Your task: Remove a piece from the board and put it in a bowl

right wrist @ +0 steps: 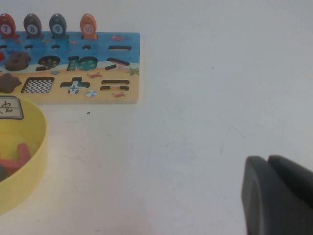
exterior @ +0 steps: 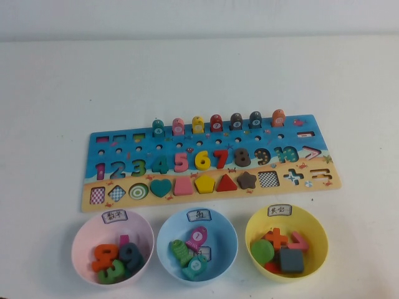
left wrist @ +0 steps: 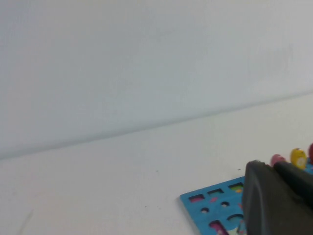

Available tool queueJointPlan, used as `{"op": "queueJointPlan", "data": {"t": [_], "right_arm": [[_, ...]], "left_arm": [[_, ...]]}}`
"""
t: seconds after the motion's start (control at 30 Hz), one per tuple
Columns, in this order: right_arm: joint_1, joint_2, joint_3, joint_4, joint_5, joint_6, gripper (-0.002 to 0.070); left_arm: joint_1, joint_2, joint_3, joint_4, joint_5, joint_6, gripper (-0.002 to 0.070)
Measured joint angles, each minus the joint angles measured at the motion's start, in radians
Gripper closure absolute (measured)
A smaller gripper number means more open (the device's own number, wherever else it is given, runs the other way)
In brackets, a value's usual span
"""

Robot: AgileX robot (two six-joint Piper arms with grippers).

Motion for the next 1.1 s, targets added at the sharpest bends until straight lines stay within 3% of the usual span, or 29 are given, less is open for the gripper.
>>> {"op": "queueJointPlan", "data": {"t": [0.2, 0.4, 0.7, 1.1], "right_arm": [[0.0, 0.0, 0.0, 0.0, 0.0, 0.0, 0.0694], [0.0, 0.0, 0.0, 0.0, 0.0, 0.0, 0.0694], [0.0, 0.0, 0.0, 0.0, 0.0, 0.0, 0.0694], [0.0, 0.0, 0.0, 0.0, 0.0, 0.0, 0.0694]], "left_arm": [[0.081, -0.132, 0.088, -0.024, 0.002, 0.0, 0.0678], [0.085, -0.154, 0.13, -0.037, 0.084, 0.0, 0.0678], [0.085, -0.154, 0.13, -0.029, 0.363, 0.011, 0.0678], [0.085, -0.154, 0.131, -0.029, 0.382, 0.016, 0.0678]]}}
